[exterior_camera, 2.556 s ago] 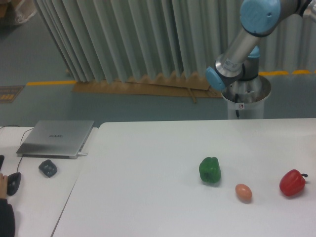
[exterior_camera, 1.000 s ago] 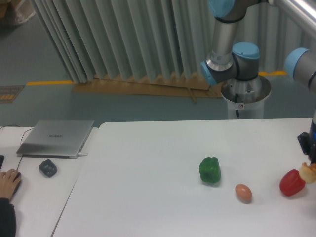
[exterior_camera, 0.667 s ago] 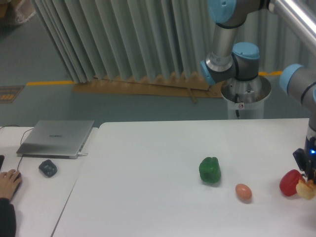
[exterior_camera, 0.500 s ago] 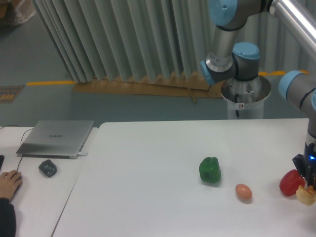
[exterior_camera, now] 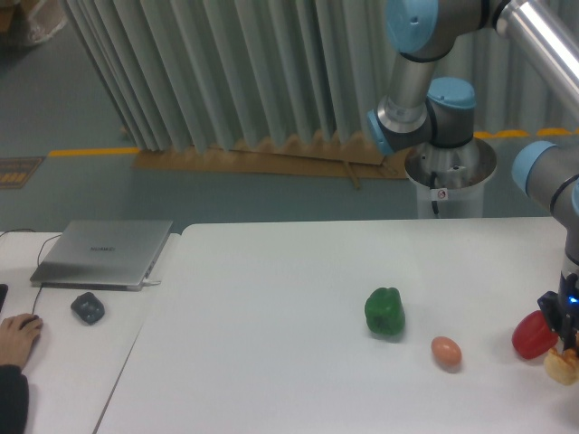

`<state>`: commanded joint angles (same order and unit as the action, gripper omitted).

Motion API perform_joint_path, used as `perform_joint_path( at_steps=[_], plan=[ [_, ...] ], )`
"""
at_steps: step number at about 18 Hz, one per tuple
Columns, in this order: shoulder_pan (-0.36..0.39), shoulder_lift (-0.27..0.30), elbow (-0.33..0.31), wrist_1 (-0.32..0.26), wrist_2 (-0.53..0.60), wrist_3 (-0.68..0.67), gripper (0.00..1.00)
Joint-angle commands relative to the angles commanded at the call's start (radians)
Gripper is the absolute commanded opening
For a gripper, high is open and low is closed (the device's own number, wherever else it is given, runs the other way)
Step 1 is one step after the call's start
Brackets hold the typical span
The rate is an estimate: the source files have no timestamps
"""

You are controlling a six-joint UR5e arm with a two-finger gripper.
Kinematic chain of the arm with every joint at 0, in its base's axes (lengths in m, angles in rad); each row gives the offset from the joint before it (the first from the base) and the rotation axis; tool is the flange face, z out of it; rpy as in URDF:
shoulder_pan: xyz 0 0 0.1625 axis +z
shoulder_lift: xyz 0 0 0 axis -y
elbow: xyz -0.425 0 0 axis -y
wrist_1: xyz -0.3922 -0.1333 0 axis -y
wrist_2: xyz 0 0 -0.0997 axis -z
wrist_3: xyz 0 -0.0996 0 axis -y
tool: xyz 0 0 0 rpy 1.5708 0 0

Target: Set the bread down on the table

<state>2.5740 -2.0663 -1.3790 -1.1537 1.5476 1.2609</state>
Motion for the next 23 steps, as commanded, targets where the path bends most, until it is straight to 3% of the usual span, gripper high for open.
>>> perform_joint_path(
  at_steps=[14,17,23],
  plan=[
    [0.000,0.005,-0.011,0.002,0.008,-0.031,1.00],
    [-0.031,0.083,-0.072,-0.021,0.106,-0.026,1.00],
    [-0.022,0.132,-0.075,-0.102,0.100,-0.028,1.00]
  ],
)
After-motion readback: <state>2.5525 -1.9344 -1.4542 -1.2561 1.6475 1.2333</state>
